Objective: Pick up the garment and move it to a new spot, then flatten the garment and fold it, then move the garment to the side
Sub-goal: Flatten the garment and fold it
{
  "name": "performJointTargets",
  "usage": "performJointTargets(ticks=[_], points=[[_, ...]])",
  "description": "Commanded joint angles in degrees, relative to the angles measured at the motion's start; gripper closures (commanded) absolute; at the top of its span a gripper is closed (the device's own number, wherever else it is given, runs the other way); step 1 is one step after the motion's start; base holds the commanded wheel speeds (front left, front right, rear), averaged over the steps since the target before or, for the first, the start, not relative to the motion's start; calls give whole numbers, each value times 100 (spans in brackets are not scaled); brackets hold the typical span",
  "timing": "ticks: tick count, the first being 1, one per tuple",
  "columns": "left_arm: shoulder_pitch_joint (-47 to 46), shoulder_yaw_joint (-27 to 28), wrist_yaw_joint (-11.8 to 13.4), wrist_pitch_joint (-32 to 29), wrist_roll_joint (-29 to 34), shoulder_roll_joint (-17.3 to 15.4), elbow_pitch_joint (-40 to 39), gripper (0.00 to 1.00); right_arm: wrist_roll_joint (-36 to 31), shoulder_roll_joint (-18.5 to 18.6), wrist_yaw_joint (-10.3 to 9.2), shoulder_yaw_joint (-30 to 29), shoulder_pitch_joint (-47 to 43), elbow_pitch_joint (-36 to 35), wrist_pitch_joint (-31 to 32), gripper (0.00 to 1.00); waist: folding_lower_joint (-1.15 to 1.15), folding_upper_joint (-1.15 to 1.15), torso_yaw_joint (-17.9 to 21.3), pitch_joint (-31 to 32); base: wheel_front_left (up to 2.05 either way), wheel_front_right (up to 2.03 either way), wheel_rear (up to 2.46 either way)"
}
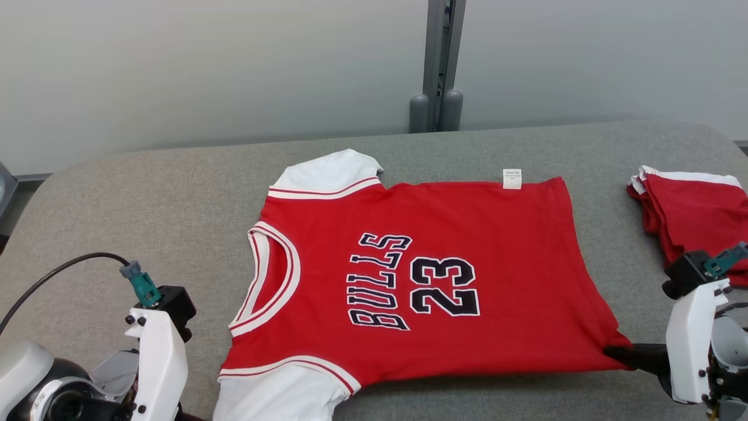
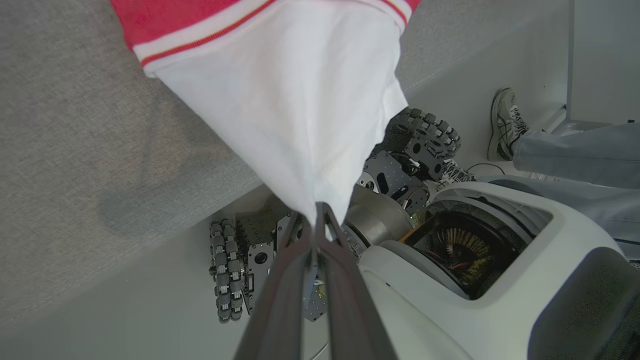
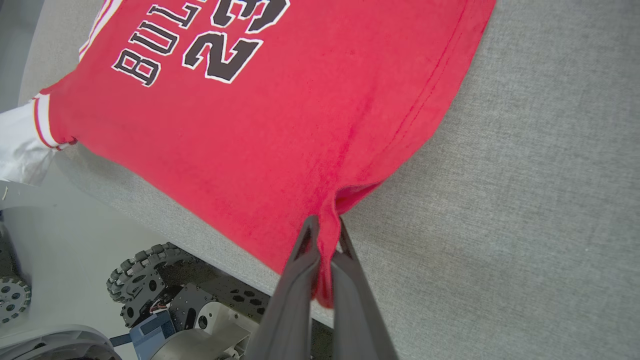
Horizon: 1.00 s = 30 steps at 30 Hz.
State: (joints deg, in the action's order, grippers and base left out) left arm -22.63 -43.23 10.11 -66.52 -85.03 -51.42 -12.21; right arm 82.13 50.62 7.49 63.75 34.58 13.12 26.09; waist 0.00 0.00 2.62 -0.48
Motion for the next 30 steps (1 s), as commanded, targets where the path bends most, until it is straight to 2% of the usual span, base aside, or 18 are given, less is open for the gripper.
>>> performJointTargets(ticks=[1, 13, 30], points=[[-52, 46, 44, 7, 23, 16, -60, 100, -7, 26, 1, -48, -19, -50, 62, 100, 0, 0, 35, -102, 0, 0, 0], [-949, 193, 86, -224, 257, 225, 192, 100, -22, -221, 1, -558, 613, 123, 418, 100, 0, 0, 140, -730, 0, 0, 0], [-2265, 280, -269, -19, 893, 832, 1575, 100, 168, -673, 1, -1000, 823, 650, 445, 100, 0, 0, 360, -1341, 0, 0, 0]])
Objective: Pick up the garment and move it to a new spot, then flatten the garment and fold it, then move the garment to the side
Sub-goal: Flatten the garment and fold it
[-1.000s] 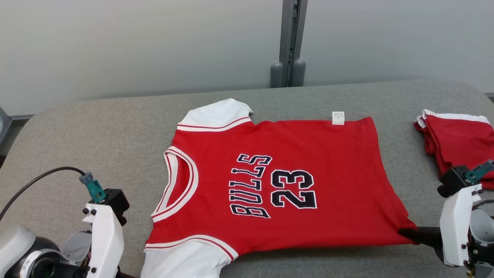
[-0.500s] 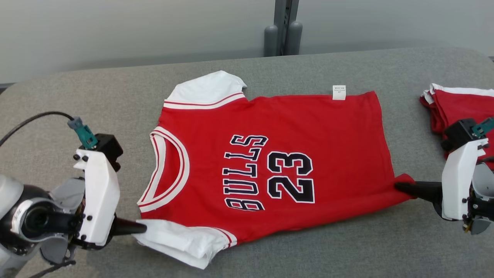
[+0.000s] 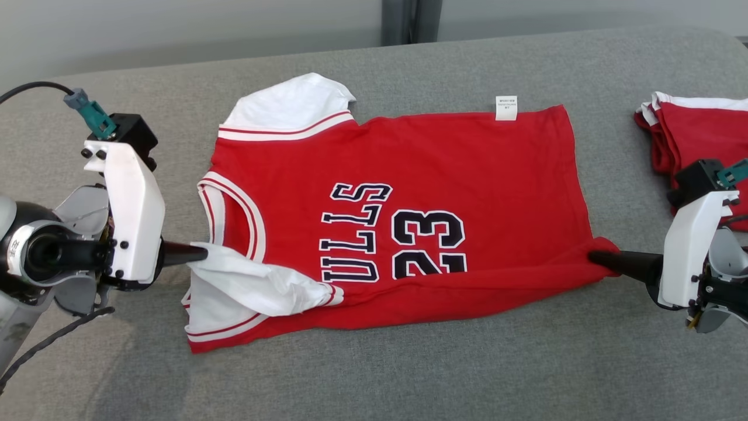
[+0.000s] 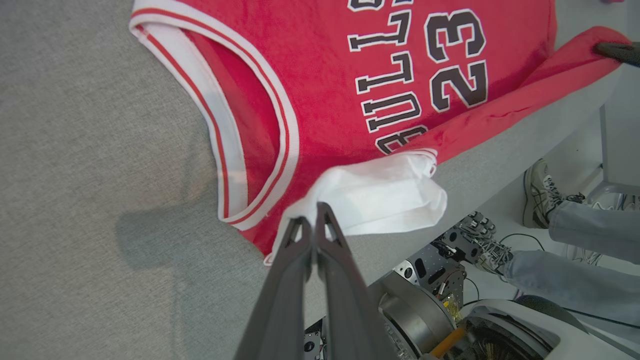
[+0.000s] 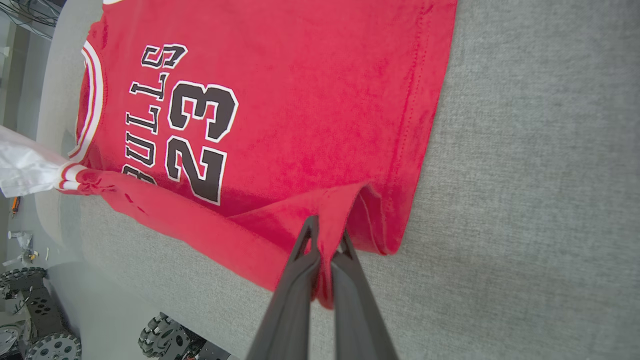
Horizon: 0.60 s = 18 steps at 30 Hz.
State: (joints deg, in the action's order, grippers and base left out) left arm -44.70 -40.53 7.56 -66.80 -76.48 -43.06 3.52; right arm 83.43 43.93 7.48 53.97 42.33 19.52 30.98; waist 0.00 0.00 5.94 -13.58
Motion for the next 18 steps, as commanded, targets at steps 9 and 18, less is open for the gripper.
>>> performJointTargets(ticks=[9, 18], points=[[-537, -141, -264, 155, 438, 292, 664, 100, -21, -208, 2, -130, 67, 157, -107, 100, 0, 0, 161, -233, 0, 0, 0], [-816, -204, -510, 431, 688, 537, 1283, 100, -180, -453, 2, -140, 235, 417, -24, 100, 0, 0, 216, -384, 0, 0, 0]])
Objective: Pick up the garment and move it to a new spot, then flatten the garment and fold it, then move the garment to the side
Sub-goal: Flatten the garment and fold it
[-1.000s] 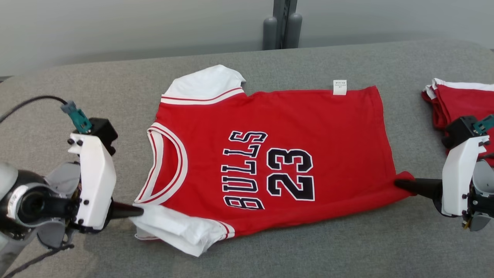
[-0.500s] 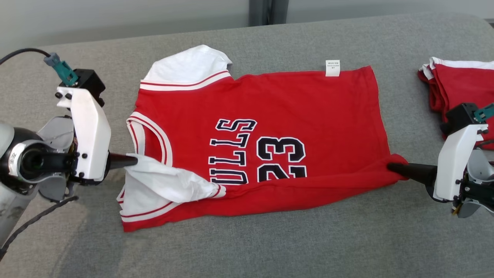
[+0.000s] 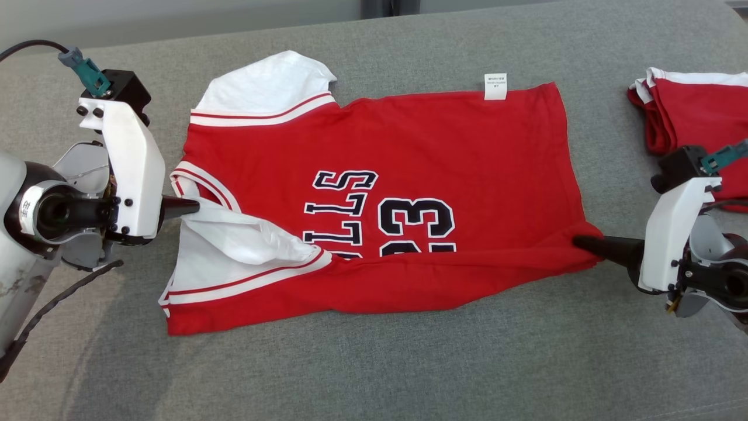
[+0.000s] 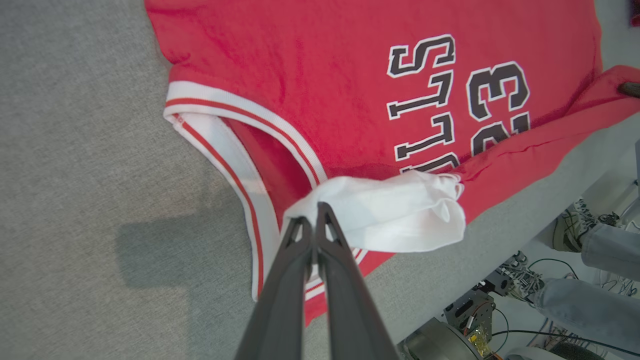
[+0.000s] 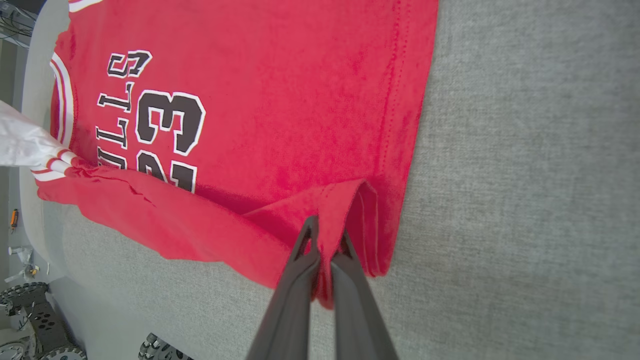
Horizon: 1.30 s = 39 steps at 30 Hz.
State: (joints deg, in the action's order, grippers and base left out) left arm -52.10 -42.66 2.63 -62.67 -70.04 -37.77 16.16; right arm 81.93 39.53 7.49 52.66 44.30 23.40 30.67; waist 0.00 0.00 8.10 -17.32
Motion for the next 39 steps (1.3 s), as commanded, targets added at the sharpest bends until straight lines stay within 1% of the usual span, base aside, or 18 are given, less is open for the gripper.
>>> performJointTargets(ticks=[1, 6, 12, 19, 20, 21, 22, 23, 24, 30, 31, 36, 39], points=[[-99, -3, -37, 25, 67, 25, 78, 100, -50, -38, 1, -16, 73, 67, 12, 100, 0, 0, -3, -23, 0, 0, 0], [-252, -56, -112, 70, 171, 80, 320, 100, -182, -168, 1, -88, 254, 139, -98, 100, 0, 0, -14, -96, 0, 0, 0], [-383, -92, -173, 107, 256, 138, 558, 100, -307, -311, 2, -83, 469, 330, -2, 100, 0, 0, -33, -146, 0, 0, 0], [-420, -135, -236, 135, 287, 226, 707, 100, -432, -445, 1, -83, 590, 534, -44, 100, 0, 0, -82, -147, 0, 0, 0], [-419, -140, -248, 129, 273, 251, 727, 100, -449, -459, 1, -79, 592, 561, -50, 97, 0, 0, -90, -140, 0, 0, 0], [-412, -147, -259, 116, 254, 272, 743, 100, -458, -468, 1, -79, 601, 587, -50, 66, 0, 0, -96, -130, 0, 0, 0], [-400, -154, -256, 110, 247, 285, 759, 79, -472, -478, 2, -82, 610, 608, -67, 41, 0, 0, -100, -117, 0, 0, 0], [-385, -160, -265, 107, 250, 291, 775, 21, -488, -488, 1, -96, 618, 627, -105, 0, 0, 0, -103, -103, 0, 0, 0], [-346, -166, -261, 144, 256, 312, 808, 0, -521, -513, 1, -130, 614, 680, -201, 0, 0, 0, -109, -58, 0, 0, 0], [-300, -82, -312, 431, 284, 372, 865, 0, -616, -543, 1, -260, 532, 720, -659, 0, 0, 0, -144, 94, 0, 0, 0], [-270, -49, -369, 593, 289, 400, 886, 0, -644, -533, 1, -357, 447, 700, -976, 0, 0, 0, -165, 181, 0, 0, 0], [-83, 112, -501, 1141, 298, 389, 793, 0, -901, -455, 2, -534, 180, 595, -1937, 0, 0, 0, -217, 467, 0, 0, 0], [98, 182, -566, 1722, 556, 234, 618, 0, -1086, -483, 1, -636, -65, 561, -2654, 0, 0, 0, -211, 627, 0, 0, 0]])
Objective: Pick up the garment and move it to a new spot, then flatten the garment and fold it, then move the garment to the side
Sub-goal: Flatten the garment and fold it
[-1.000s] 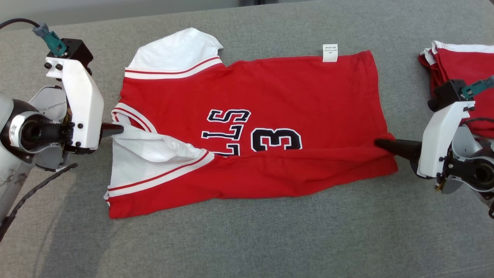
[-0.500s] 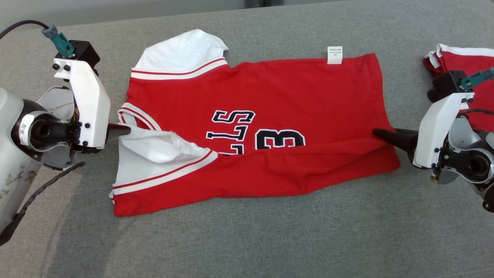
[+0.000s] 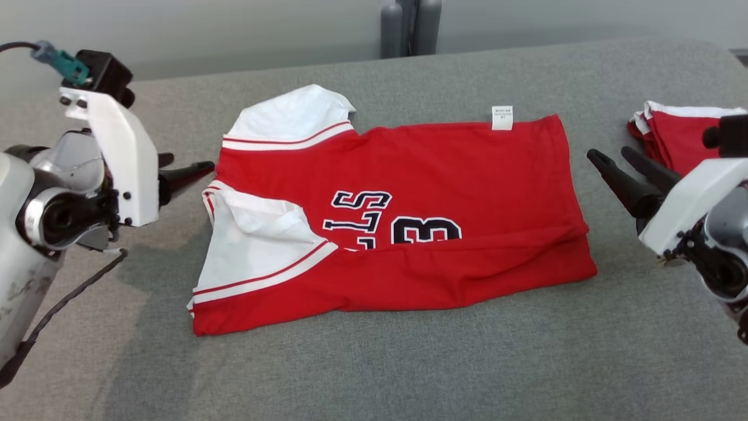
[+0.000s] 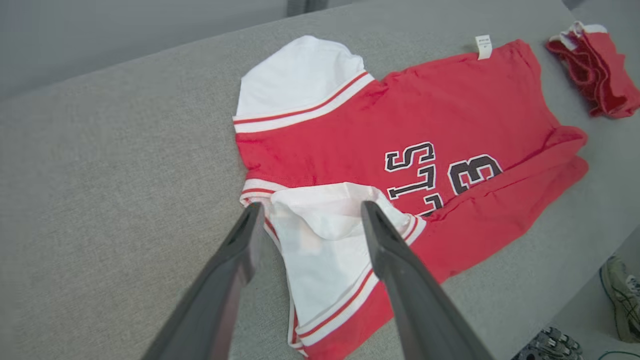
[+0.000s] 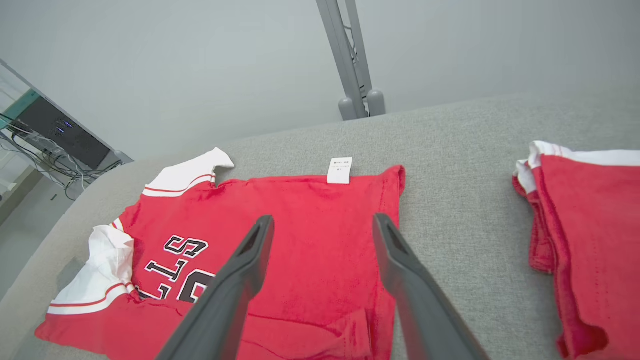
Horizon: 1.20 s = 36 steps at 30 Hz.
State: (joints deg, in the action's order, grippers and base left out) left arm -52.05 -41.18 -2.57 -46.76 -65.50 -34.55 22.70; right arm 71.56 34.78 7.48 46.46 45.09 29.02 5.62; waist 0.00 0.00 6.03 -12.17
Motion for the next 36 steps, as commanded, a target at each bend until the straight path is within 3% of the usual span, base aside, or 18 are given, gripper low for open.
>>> performJointTargets(ticks=[1, 8, 18, 22, 28, 36], points=[[205, 80, -49, 363, 131, -118, -119, 0, -108, -18, 2, -62, -232, -1, -388, 0, 0, 0, -3, 171, 0, 0, 0], [1163, 381, 191, 1720, 419, -421, -874, 0, -416, -64, 2, -278, -887, 92, -1524, 0, 0, 0, -50, 524, 0, 0, 0], [3258, 935, 1254, 4054, 704, -390, -2006, 0, -878, -326, 2, -804, -1854, 361, -2042, 0, 0, 0, -60, 579, 0, 0, 0], [3751, 947, 1449, 4590, 846, -300, -2115, 0, -1000, -470, 2, -971, -2074, 478, -2061, 0, 0, 0, -84, 559, 0, 0, 0], [4286, 952, 1738, 5371, 1016, 86, -1989, 0, -1276, -887, 2, -1091, -2322, 767, -2084, 0, 0, 0, -120, 529, 0, 0, 0], [4244, 649, 1772, 5618, 1229, 515, -1257, 0, -1509, -1245, 2, -1029, -2090, 1270, -1911, 0, 0, 0, -158, 530, 0, 0, 0]])
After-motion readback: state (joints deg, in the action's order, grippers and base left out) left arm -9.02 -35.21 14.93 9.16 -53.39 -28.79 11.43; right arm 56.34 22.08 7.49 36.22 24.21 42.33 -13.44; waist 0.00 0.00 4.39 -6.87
